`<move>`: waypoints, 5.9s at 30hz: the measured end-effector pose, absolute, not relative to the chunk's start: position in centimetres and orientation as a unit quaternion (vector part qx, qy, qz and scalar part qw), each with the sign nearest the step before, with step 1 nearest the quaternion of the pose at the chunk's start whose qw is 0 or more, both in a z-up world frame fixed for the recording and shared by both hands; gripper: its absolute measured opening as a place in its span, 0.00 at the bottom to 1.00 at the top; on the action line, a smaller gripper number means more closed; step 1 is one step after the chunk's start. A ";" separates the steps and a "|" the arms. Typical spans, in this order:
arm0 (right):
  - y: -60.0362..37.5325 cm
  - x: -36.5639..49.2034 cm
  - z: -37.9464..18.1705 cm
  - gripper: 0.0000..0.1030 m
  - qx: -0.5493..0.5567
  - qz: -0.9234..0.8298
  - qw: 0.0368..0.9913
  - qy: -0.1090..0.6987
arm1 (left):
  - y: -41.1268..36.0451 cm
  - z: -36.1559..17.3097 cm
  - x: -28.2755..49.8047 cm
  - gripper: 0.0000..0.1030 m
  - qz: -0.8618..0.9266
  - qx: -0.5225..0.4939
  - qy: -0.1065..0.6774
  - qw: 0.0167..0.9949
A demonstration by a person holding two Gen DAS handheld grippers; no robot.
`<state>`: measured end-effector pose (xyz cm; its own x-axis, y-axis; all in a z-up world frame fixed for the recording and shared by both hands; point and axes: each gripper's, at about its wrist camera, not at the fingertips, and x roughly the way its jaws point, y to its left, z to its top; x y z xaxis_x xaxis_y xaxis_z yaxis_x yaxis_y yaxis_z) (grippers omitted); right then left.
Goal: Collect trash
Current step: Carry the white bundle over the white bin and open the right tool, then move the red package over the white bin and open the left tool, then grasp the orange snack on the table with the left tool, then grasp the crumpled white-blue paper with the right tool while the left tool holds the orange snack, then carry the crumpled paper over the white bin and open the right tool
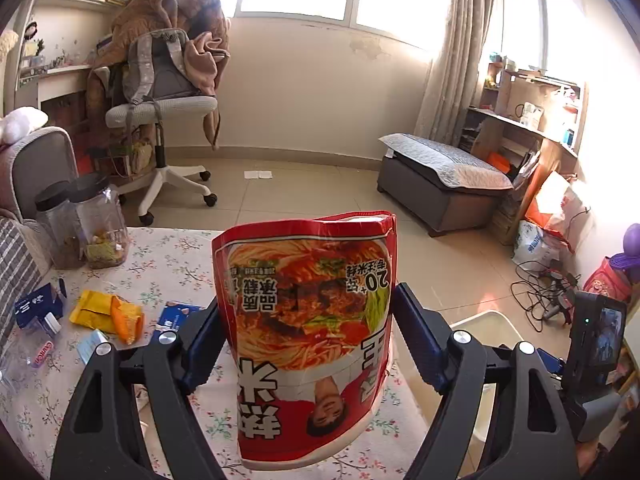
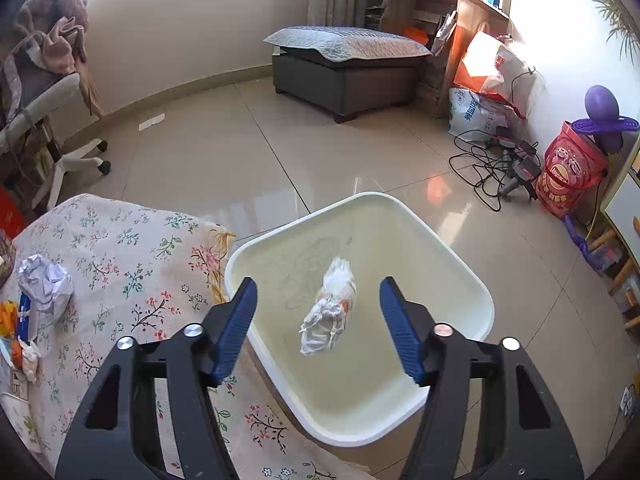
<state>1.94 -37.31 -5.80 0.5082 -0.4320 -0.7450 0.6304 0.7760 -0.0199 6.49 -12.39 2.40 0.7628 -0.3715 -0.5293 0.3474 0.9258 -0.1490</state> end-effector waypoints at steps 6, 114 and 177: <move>-41.1 -2.0 -4.1 0.93 0.141 -0.390 0.847 0.332 | -19.5 0.9 7.8 0.75 -0.252 -0.033 0.341 0.905; -14.0 8.0 -9.1 0.93 -0.003 -0.119 0.898 0.423 | 8.9 -12.8 26.3 0.15 -0.062 -0.115 0.599 0.790; -9.8 12.7 -2.2 0.44 0.084 0.019 0.928 0.363 | 10.4 -1.2 14.1 0.14 -0.065 -0.125 0.369 0.919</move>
